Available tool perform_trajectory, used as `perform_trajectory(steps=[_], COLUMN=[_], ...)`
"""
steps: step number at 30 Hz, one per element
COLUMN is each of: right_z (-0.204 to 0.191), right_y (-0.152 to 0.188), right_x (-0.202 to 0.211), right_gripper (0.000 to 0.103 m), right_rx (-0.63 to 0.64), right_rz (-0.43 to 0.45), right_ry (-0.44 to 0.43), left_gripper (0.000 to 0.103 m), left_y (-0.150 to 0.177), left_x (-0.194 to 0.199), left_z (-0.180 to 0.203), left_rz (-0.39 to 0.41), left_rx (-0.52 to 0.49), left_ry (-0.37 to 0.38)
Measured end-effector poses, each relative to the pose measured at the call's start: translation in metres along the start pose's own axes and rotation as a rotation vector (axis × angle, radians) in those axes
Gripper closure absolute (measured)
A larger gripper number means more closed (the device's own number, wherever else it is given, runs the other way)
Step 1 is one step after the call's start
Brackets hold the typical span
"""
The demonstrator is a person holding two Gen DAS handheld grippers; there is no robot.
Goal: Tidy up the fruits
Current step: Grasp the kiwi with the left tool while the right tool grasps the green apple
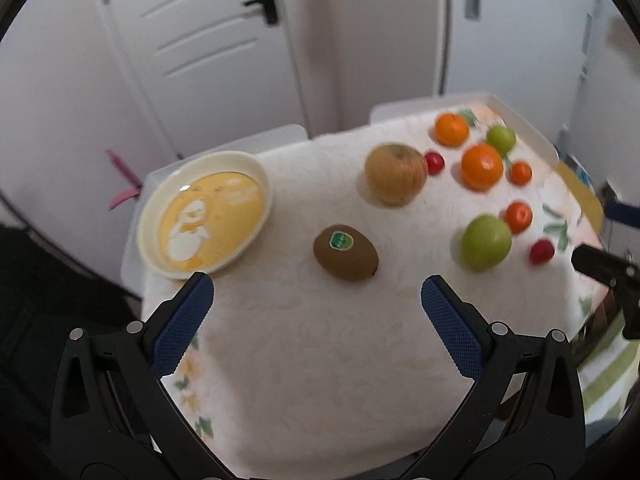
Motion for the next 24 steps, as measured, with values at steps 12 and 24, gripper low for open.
perform_trajectory(steps=[12,24], right_z=[-0.022,-0.030], right_y=[0.009,0.014], right_x=[-0.053,-0.092], right_gripper=[0.004,0.012], right_rx=[-0.044,-0.116], right_rz=[-0.012,-0.041], right_ry=[0.078,0.146], left_gripper=[0.000,0.007], left_y=[0.000,-0.003], left_x=[-0.072,-0.121], left_z=[-0.004,0.011], left_rz=[-0.012,-0.031], left_rx=[-0.232,-0.409], left_ry=[0.162,0.289])
Point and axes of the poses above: each gripper's, at about its wrist camera, not at the fingertips, and x roughly against the way its jaws point, z to its right, y to its underside, the point moved 1 cm from there along -x, roughly the way its jaws point, and after that the axes turned 9 degrees about -x, right-handed, at the moved point
